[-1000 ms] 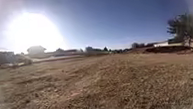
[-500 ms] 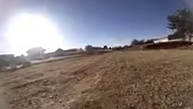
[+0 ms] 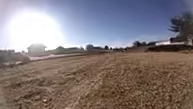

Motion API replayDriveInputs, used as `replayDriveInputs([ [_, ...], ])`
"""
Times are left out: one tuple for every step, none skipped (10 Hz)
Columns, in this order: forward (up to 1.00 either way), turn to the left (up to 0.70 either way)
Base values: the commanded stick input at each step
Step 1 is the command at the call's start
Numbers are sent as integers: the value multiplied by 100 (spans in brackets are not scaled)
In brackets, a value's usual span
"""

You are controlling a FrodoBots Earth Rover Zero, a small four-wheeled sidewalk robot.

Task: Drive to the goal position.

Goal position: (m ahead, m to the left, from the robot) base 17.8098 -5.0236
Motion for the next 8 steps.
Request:
replayDriveInputs([
  [50, 0],
  [50, 0],
  [50, 0],
  [50, 0],
  [50, 0],
  [50, 0],
  [50, 0],
  [50, 0],
])
